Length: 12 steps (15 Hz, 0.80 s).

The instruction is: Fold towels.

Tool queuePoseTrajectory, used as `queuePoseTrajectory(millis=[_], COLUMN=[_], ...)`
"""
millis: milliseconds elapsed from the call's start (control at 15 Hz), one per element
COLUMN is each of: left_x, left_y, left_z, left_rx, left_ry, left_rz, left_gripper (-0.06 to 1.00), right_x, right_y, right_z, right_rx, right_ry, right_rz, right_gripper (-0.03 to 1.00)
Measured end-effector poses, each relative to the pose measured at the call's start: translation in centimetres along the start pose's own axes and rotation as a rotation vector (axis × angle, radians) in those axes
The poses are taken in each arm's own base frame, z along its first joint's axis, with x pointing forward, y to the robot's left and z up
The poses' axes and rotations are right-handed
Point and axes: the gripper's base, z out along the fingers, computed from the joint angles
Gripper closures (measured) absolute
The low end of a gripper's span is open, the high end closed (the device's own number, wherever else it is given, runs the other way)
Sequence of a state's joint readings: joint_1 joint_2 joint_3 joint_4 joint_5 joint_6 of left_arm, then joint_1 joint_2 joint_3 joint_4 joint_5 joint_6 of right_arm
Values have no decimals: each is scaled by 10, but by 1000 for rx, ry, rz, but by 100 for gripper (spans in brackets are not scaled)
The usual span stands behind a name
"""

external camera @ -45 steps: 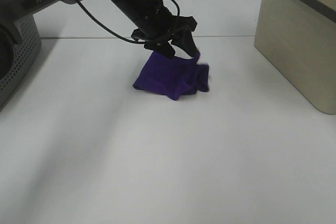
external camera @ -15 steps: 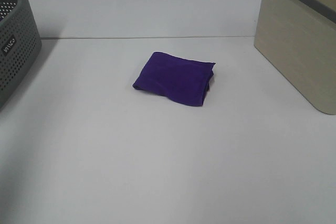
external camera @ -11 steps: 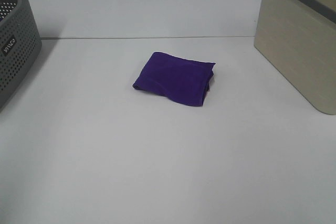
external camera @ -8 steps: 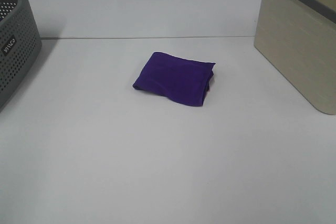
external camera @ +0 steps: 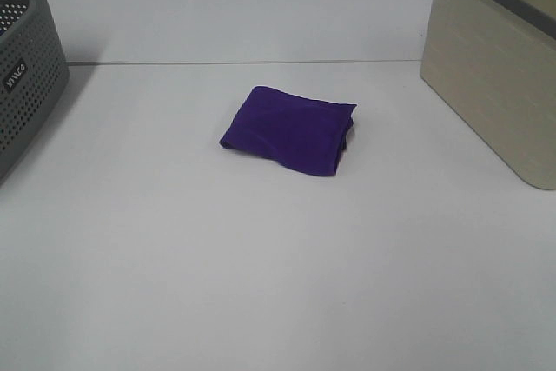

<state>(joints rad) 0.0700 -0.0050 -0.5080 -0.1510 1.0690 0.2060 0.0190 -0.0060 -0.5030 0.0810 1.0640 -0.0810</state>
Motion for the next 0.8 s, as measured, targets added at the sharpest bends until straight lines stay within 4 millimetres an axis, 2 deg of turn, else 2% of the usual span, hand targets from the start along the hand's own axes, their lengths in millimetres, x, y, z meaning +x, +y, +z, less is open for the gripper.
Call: queuePoseTrajectory(millis=[200, 800], left_x=[-1, -2], left_y=[0, -1], left_z=[0, 0], left_rx=[-1, -5], left_ry=[-14, -19], left_rz=[-4, -20], left_gripper=[20, 20], right_x=[0, 0], right_y=[1, 1], right_z=[0, 0], right_rx=[-6, -7], right_ry=[-1, -1], right_rz=[-53, -57], right_gripper=[8, 8])
